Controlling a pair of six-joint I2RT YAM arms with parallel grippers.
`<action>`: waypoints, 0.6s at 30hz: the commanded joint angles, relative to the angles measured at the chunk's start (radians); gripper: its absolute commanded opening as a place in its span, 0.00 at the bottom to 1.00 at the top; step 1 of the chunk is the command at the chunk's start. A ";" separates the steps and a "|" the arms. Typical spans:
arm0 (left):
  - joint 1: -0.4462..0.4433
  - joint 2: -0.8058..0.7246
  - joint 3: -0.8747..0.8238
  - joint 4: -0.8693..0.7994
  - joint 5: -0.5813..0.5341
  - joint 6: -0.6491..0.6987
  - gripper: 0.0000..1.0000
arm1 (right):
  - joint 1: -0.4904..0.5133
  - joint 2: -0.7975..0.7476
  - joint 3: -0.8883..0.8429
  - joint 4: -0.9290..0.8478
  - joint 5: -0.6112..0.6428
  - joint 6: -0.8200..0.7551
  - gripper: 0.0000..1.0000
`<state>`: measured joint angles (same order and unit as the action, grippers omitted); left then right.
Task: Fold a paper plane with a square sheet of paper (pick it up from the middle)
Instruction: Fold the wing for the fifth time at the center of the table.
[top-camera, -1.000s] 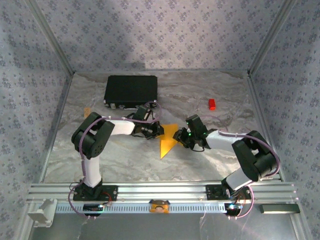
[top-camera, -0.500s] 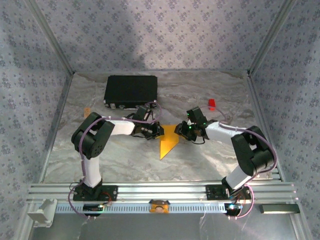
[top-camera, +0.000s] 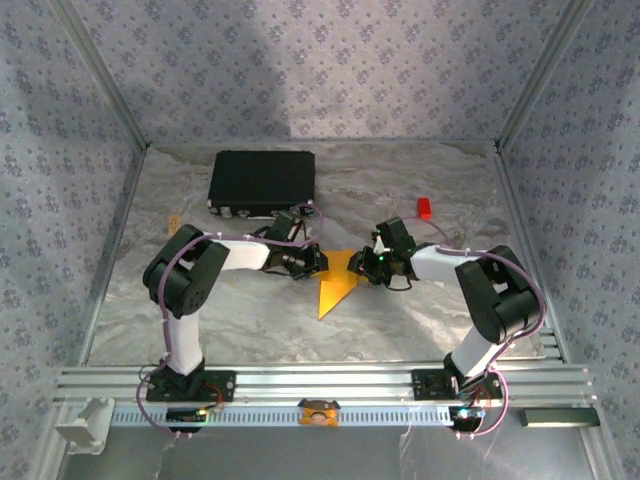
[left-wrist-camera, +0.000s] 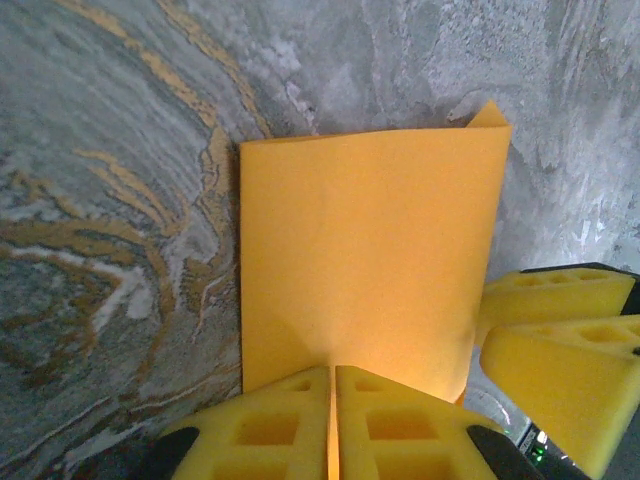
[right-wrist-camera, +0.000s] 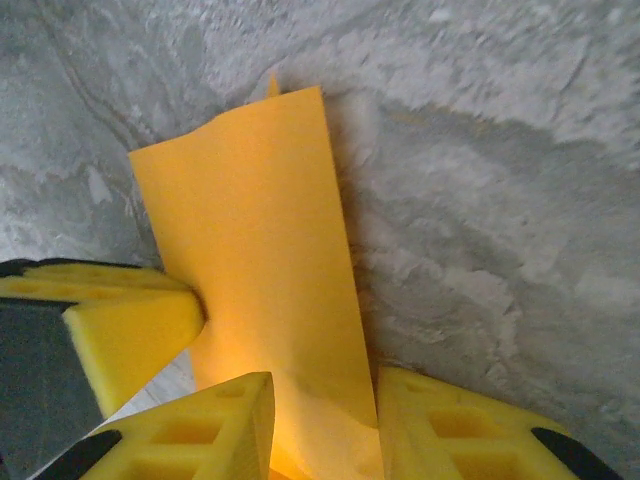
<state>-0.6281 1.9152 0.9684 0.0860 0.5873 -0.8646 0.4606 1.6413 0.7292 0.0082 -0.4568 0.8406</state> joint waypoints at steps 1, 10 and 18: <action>-0.001 0.004 -0.017 -0.065 0.022 0.015 0.10 | 0.003 -0.003 -0.023 0.024 -0.039 -0.033 0.35; 0.001 -0.002 -0.020 -0.066 0.020 0.016 0.11 | -0.039 -0.002 -0.052 0.149 -0.160 -0.048 0.37; 0.001 -0.004 -0.024 -0.065 0.021 0.016 0.11 | -0.057 0.007 -0.039 0.181 -0.214 -0.096 0.40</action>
<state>-0.6281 1.9152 0.9672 0.0849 0.5884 -0.8642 0.4133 1.6409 0.6830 0.1669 -0.6212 0.7879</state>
